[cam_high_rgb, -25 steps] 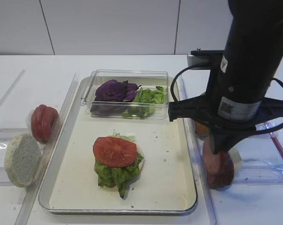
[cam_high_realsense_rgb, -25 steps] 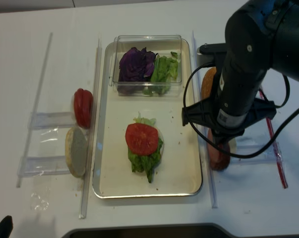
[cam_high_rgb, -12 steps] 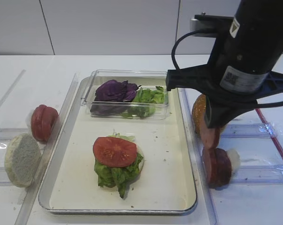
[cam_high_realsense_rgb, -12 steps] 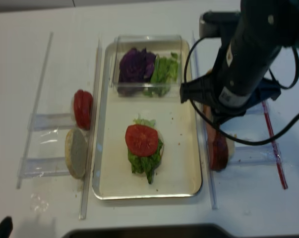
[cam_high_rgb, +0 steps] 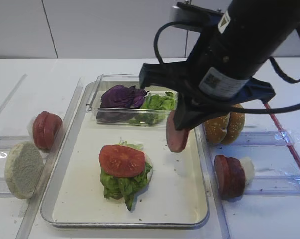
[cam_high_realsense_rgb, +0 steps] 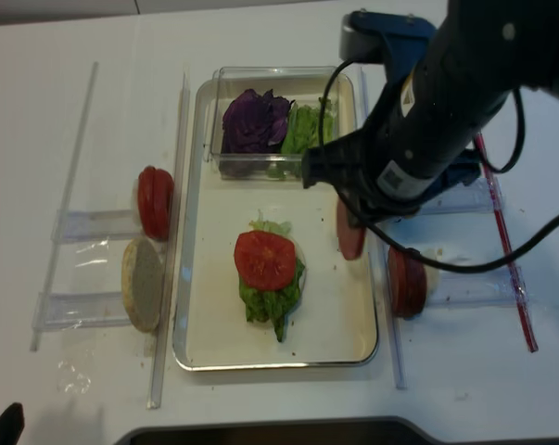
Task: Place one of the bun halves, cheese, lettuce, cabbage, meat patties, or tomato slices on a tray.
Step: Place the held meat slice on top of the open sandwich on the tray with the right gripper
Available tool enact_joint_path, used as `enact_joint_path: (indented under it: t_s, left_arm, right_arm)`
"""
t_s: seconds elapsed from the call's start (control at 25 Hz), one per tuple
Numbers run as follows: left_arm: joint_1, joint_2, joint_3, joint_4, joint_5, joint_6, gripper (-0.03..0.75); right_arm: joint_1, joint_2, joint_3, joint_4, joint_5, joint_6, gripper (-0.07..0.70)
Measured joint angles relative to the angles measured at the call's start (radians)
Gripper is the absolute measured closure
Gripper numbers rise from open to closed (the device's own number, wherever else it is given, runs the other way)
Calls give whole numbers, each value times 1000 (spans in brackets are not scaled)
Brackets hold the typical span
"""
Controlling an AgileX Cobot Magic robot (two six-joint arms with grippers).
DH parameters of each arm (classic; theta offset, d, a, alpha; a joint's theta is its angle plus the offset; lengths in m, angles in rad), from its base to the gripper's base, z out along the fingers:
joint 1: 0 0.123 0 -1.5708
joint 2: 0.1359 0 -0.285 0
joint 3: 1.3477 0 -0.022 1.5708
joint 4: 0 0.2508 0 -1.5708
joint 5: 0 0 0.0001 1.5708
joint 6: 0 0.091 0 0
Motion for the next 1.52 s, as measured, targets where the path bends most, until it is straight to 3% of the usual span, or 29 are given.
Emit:
enact_joint_path:
  t_s: [0.16, 0.36, 0.8, 0.96, 1.2, 1.32, 1.52]
  left_arm:
    - [0, 0, 0, 0, 0, 0, 450]
    - [0, 0, 0, 0, 0, 0, 450]
    - [0, 0, 0, 0, 0, 0, 450]
    - [0, 0, 0, 0, 0, 0, 450]
    - [0, 0, 0, 0, 0, 0, 450]
    - [0, 0, 0, 0, 0, 0, 450]
    - [0, 0, 0, 0, 0, 0, 450]
  right_arm:
    - [53, -1, 29, 40, -102, -38, 548]
    - [68, -1, 109, 221, -216, -154, 548]
    - [67, 53, 157, 503, -347, -403, 548]
    - [7, 105, 157, 672, -336, -547, 548]
    - [-136, 167, 157, 933, -208, -786, 548]
    - [-147, 197, 157, 965, -172, -832, 548]
    - [-147, 255, 157, 972, -163, -859, 548]
